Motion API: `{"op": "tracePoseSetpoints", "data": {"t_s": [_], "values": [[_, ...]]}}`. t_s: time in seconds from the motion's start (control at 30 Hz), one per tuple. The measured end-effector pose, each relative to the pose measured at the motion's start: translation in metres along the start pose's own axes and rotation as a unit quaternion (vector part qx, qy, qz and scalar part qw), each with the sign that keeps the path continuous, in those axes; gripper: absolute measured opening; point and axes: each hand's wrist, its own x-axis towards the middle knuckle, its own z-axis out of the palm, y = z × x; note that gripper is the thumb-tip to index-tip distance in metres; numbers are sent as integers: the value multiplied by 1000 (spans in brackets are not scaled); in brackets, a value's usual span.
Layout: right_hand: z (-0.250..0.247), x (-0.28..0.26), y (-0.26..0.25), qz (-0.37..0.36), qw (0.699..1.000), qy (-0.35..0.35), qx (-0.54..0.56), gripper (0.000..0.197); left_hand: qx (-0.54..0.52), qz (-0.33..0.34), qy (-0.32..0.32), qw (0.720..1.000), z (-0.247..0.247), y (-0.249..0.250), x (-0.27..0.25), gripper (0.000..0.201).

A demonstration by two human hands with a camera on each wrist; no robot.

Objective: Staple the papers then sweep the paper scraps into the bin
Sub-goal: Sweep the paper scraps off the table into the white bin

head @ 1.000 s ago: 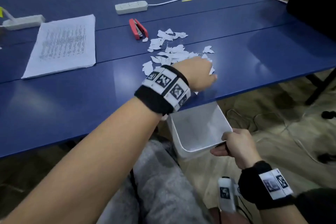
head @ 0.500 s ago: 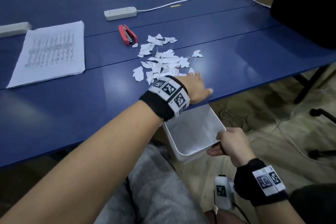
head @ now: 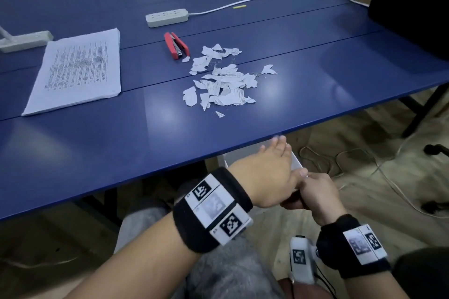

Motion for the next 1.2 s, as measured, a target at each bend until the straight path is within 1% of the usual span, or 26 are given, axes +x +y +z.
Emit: {"op": "tracePoseSetpoints", "data": {"t_s": [0.1,0.13,0.2,0.27,0.3,0.33,0.37,0.4,0.43,0.47,0.53,0.63,0.8,1.2], "values": [[-1,2,3,-3,1000,-2,-1,23,0,13,-17,1000,-7,3,-5,68],[-2,3,4,1,1000,1,0,23,6,9,-10,1000,-16,0,-3,67],[-1,6,4,9,1000,3,6,21,18,-12,32,999,-42,-13,10,64],[-1,8,3,15,1000,-3,5,19,18,-76,99,992,-73,-41,26,59],[-1,8,2,17,1000,-6,2,19,21,-119,117,986,-87,-58,32,58],[-1,8,1,17,1000,-9,0,19,31,-162,116,979,-98,-75,37,57],[-1,9,0,16,1000,-10,-2,19,43,-201,100,973,-105,-90,41,58],[-2,9,-1,14,1000,-10,-5,19,48,-232,85,968,-106,-101,42,60],[-2,9,-2,11,1000,-9,-8,20,44,-247,73,965,-103,-106,43,61],[-3,9,-3,8,1000,-9,-10,20,34,-244,62,967,-98,-107,42,61],[-3,9,-3,7,1000,-11,-9,22,22,-214,35,976,-84,-99,40,60],[-2,9,0,5,1000,-18,-10,22,36,-188,5,981,-70,-84,33,63],[-3,7,5,4,1000,-18,-9,23,45,-130,-5,990,-50,-61,19,63],[-5,2,0,-6,1000,-15,-10,25,32,-72,-26,997,-19,-31,-5,64]]}}
